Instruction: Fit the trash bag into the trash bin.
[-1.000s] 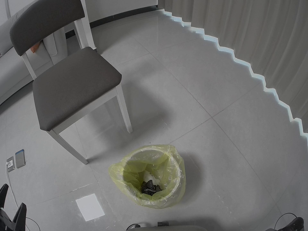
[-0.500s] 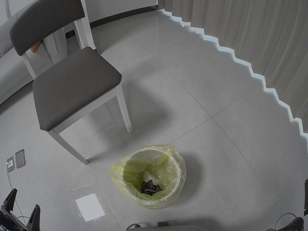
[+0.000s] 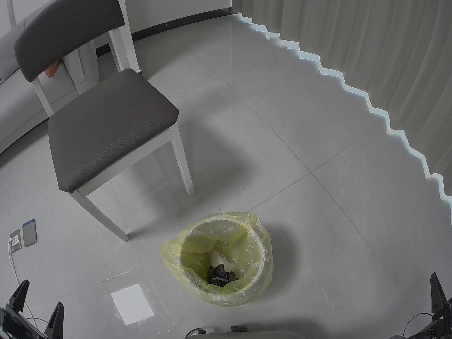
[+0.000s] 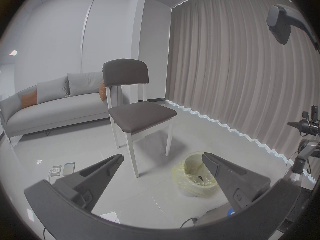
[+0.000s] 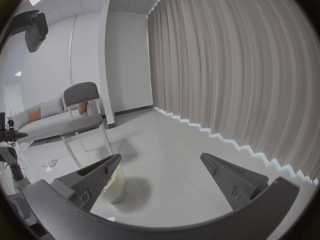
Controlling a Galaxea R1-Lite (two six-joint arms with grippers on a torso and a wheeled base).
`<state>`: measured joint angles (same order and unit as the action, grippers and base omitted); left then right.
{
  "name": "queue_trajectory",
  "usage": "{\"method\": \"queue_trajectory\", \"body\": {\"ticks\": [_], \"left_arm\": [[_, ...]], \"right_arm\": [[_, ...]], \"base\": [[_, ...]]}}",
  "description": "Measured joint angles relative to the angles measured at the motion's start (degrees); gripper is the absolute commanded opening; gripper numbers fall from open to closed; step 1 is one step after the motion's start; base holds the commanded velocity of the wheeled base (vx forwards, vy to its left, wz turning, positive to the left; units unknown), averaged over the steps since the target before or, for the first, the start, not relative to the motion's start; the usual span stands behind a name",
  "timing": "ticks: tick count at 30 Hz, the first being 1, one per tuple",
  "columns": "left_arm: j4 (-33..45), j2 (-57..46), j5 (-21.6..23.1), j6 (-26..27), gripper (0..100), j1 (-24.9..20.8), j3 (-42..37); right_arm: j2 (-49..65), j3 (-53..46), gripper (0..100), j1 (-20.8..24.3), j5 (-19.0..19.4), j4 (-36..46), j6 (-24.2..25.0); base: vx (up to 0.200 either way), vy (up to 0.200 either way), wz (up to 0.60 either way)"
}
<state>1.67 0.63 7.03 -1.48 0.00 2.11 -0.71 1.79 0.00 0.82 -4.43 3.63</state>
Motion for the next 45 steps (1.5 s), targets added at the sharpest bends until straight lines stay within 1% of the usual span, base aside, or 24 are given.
{"method": "queue_trajectory", "body": {"ticks": [5,8,12,15,18,20,22,26,27,29,32,37,41,45], "left_arm": [[-0.8,0.0,-2.9,0.4,100,0.0,-0.4],[-0.9,0.0,-3.1,0.6,100,0.0,-0.5],[-0.9,0.0,-2.6,2.0,100,0.0,-0.6],[-1.0,0.0,-1.3,3.0,100,0.0,-0.7],[-1.0,0.0,0.9,2.8,100,0.0,-0.7],[-1.0,0.0,1.0,2.5,100,0.0,-0.7],[-1.0,0.0,-0.3,2.3,100,0.0,-0.7],[-1.2,0.1,-4.9,1.7,100,0.0,-1.0],[-1.3,0.1,-6.1,1.6,100,0.0,-1.0],[-1.6,0.1,-7.5,1.5,100,0.0,-1.1],[-1.7,0.1,-7.4,1.7,100,0.0,-1.1],[-1.8,0.1,-7.6,1.2,100,0.0,-1.1],[-1.8,0.1,-7.6,1.3,100,0.0,-1.1],[-1.8,0.1,-7.5,1.4,100,0.0,-1.1]], "right_arm": [[0.0,-0.7,100,0.0,-1.0,0.3,1.6],[0.0,-0.7,100,0.0,-1.1,0.4,1.8],[0.0,-0.8,100,0.0,-0.2,0.0,0.4],[0.0,-0.8,100,0.0,2.7,0.0,-0.4],[0.0,-0.8,100,0.0,6.8,0.4,-0.7],[0.0,-0.8,100,0.0,7.4,0.7,-1.1],[0.0,-0.8,100,0.0,6.2,0.9,-1.9],[0.0,-0.8,100,0.0,-1.4,3.1,-3.0],[0.0,-0.8,100,0.0,-2.9,3.6,-2.6],[0.0,-0.8,100,-0.1,-4.3,4.3,-2.0],[0.0,-0.8,100,-0.1,-4.3,4.6,-1.6],[-0.1,-0.8,100,0.0,-4.1,4.6,-2.4],[-0.1,-0.8,100,0.0,-4.7,4.4,-1.1],[-0.1,-0.8,100,-0.1,-4.9,4.4,-1.1]], "base": [[0.0,0.0,0.0],[0.0,0.0,0.0],[0.0,0.0,0.0],[0.0,0.0,0.0],[0.0,0.0,0.0],[0.0,0.0,0.0],[0.0,0.0,0.0],[0.0,0.0,0.0],[0.0,0.0,0.0],[0.0,0.0,0.0],[0.0,0.0,0.0],[0.0,0.0,0.0],[0.0,0.0,0.0],[0.0,0.0,0.0]]}}
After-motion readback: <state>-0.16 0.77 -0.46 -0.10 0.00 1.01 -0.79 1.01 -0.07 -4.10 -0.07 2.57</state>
